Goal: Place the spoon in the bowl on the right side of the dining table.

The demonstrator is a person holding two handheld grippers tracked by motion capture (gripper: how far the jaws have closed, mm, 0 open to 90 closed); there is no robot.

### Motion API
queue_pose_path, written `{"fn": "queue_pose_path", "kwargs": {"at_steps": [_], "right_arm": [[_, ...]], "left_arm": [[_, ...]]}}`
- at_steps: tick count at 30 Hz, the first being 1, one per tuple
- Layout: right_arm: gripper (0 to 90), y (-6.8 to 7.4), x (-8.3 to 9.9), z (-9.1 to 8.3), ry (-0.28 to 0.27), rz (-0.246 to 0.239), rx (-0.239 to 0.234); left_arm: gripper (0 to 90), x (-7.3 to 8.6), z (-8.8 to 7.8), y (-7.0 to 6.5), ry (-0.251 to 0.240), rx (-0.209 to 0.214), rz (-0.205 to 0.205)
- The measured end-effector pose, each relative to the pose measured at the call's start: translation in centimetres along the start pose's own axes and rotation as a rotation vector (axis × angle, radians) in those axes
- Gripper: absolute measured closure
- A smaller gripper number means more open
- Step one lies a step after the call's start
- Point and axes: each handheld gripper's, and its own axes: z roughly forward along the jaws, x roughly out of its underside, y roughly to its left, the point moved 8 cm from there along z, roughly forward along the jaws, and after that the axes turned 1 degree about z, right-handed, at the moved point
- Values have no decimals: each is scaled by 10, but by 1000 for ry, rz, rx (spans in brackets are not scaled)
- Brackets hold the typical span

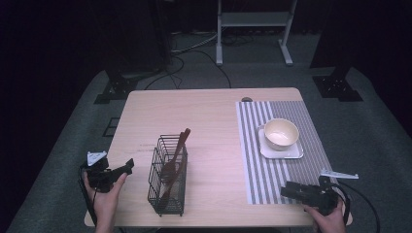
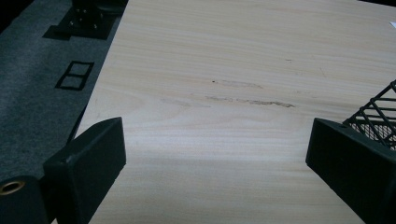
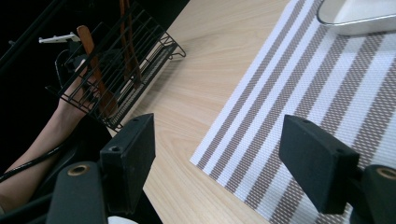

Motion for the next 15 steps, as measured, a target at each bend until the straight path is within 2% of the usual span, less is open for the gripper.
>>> {"fn": "queue_pose_path", "kwargs": {"at_steps": [8,10,15], "right_arm": [[259,11,-4,8,20,5,-28],[258,18,-8,11,23,3,-50],[259,29,-12,20,57,-15,-53]], "left_arm": [[38,0,1,-3,2,7,10],[38,0,2,-2,1,9,8],[39,1,2,-1,5,8,-8]]}}
